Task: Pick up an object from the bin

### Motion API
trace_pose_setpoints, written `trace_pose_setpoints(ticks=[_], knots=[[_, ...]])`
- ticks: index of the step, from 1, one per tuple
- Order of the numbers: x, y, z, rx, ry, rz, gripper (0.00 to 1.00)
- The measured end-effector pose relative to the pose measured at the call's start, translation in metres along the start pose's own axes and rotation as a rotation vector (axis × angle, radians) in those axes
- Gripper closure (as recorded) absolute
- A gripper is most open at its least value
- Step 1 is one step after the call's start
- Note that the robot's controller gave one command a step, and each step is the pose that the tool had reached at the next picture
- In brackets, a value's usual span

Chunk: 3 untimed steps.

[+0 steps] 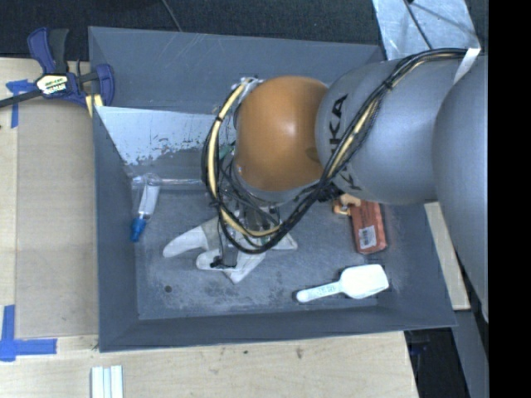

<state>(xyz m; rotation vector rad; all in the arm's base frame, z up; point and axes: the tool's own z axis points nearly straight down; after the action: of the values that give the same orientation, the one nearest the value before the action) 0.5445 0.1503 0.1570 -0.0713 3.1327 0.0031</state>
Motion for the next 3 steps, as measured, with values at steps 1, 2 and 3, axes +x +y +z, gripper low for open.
trace_pose_setpoints(ticks=[1,2,3], knots=[[-0.027,-0.001,0.041,0.001,0.003,-0.044,0.0],[-0.022,-0.001,0.071,0.001,0.004,-0.118,0.0],[-0.002,-0.013,0.085,-0.001,0.008,-0.041,1.0]])
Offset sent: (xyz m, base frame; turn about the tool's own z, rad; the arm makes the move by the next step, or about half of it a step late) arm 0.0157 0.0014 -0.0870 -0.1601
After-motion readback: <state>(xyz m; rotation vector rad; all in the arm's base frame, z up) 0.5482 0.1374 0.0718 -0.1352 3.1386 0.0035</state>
